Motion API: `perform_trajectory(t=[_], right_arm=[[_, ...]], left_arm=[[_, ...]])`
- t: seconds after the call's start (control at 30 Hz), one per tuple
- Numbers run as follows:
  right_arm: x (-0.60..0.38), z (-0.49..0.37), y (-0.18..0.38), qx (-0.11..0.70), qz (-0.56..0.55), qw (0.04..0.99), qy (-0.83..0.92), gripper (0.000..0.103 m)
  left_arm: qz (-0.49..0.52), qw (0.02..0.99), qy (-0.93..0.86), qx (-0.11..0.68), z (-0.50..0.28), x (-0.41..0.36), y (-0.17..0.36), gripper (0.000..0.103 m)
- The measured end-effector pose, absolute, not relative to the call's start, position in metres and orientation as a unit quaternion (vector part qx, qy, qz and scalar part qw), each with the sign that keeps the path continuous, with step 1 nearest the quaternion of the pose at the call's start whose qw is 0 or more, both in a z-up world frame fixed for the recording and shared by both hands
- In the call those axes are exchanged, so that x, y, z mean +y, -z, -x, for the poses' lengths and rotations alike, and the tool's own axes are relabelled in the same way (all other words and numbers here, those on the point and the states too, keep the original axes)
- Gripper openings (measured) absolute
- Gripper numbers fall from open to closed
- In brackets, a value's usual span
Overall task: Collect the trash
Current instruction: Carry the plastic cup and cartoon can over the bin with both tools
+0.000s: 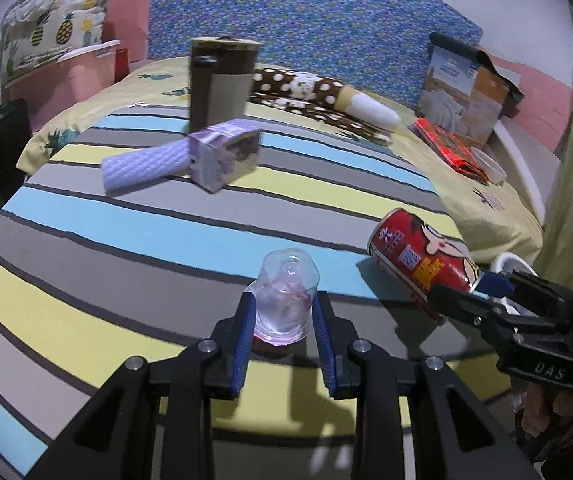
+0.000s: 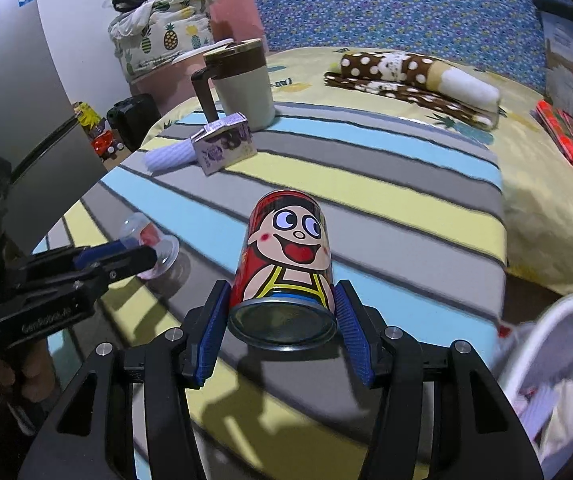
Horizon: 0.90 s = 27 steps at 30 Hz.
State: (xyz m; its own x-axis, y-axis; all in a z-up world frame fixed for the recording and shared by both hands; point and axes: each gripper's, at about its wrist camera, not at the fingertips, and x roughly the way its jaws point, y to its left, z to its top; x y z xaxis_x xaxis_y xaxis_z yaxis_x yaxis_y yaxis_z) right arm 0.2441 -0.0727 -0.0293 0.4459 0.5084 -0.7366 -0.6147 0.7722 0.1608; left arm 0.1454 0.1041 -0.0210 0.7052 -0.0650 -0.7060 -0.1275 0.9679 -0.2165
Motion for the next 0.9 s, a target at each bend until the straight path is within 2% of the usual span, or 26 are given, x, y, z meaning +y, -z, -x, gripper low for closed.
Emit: perform_trajectory(t=[0.9], right_arm=[[-0.172, -0.192, 0.012, 0.376, -0.025, 0.894, -0.243, 0.055]], left_arm=[[0.070, 0.922, 0.103, 0.366, -0.127, -0.019, -0.014, 0.031]])
